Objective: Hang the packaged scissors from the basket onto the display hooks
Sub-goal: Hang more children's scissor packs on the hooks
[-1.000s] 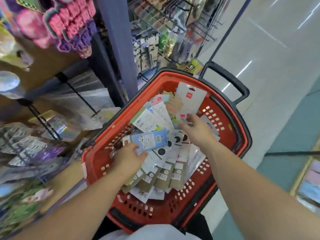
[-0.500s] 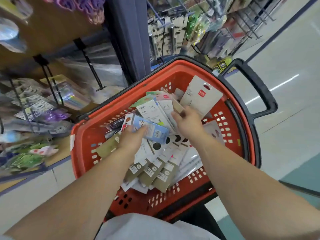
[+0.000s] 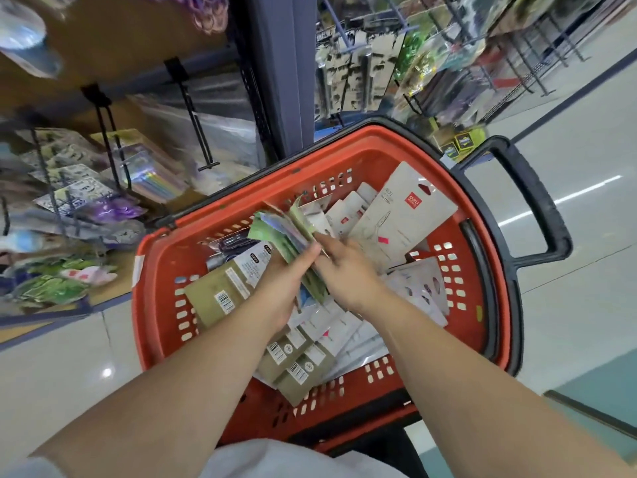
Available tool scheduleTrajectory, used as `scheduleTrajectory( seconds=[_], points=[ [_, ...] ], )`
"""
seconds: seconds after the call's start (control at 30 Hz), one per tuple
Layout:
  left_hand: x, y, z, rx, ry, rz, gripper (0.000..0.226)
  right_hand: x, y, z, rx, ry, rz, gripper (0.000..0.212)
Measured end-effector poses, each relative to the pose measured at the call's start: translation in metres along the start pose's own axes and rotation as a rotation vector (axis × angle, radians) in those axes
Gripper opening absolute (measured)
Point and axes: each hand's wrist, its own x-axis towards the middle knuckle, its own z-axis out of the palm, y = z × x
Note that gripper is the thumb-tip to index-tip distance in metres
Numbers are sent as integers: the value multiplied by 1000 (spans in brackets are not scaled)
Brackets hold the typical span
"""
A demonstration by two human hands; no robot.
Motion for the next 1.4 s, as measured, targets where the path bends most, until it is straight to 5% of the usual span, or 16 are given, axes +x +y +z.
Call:
scheduleTrajectory(
  seconds=[0.13, 0.27, 0.47, 0.7, 0.77, 0.87, 0.9, 1.07, 1.27, 1.4],
  points=[
    [-1, -5, -8, 63, 44, 48, 68, 2, 3, 2, -70, -120, -38, 61],
    [2, -6, -12, 35, 291, 85, 24, 12, 12, -3, 31, -39, -22, 56],
    [4, -10, -36, 76, 316, 93, 20, 35, 15, -1, -304, 60, 36, 77],
    [-31, 4, -64, 86, 236, 37, 13, 23, 1, -13, 41, -57, 16, 144],
    [-44, 11, -73, 25, 226, -2, 20, 14, 0, -17, 102, -49, 1, 135],
    [-60, 18, -79, -102, 221, -8, 94, -6, -6, -19, 145, 27, -12, 93],
    [-63, 18, -80, -133, 218, 5, 103, -12, -8, -17, 182, 61, -18, 83],
    [-92, 20, -47, -91, 183, 106, 36, -44, -19, 2, 430, 227, -33, 49],
    [-113, 19, -35, -170, 201, 140, 39, -66, -31, -12, 245, 47, -111, 67],
    [-130, 22, -33, -205, 183, 157, 55, -83, -40, -26, 254, -91, -169, 56]
  ],
)
